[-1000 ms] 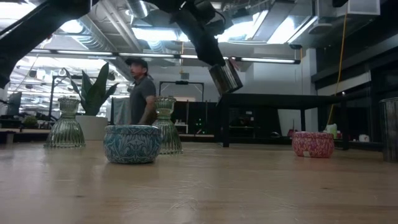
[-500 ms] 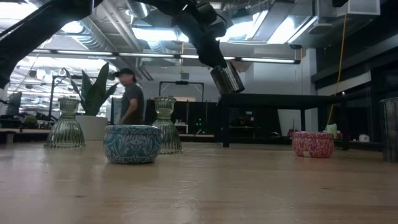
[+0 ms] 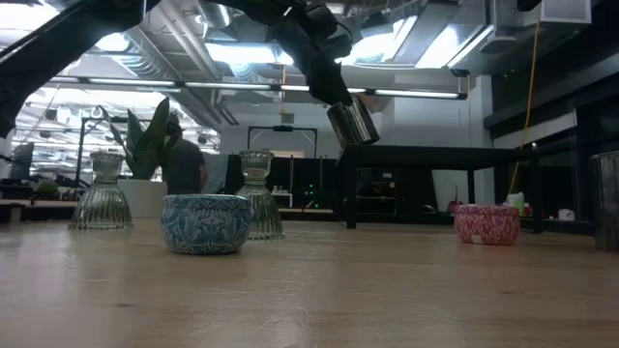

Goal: Pick & Place candle stick holders
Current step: Put the top silver scented candle on the shelf

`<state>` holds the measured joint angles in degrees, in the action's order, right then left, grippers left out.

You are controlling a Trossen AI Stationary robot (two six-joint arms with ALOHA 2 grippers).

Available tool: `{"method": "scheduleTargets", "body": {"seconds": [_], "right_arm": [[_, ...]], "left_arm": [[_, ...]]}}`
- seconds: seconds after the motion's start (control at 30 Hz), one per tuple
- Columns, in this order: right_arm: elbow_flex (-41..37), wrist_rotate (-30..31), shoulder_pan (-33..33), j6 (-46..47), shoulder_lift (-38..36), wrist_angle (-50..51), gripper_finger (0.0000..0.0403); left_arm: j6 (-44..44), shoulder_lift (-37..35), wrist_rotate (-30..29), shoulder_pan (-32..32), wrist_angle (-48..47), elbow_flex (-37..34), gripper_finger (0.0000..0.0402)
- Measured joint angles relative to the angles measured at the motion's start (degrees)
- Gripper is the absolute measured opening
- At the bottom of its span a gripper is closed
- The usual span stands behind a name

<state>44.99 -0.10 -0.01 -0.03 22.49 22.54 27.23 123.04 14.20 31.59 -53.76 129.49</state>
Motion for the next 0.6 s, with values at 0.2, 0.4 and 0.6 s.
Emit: {"method": "scheduleTargets", "body": {"seconds": [0.2,0.4,0.6], "right_arm": [[0.0,0.0,0.0,0.0,0.0,0.0,0.0007],[0.0,0.0,0.0,0.0,0.0,0.0,0.0007],[0.0,0.0,0.0,0.0,0.0,0.0,0.0007]], "left_arm": [[0.1,0.0,0.4,0.0,1.0,0.0,0.0361],[0.6,0.0,0.5,0.0,2.8,0.0,0.0361],[-0.3,0.0,0.5,0.0,2.3,0.0,0.0361]]}}
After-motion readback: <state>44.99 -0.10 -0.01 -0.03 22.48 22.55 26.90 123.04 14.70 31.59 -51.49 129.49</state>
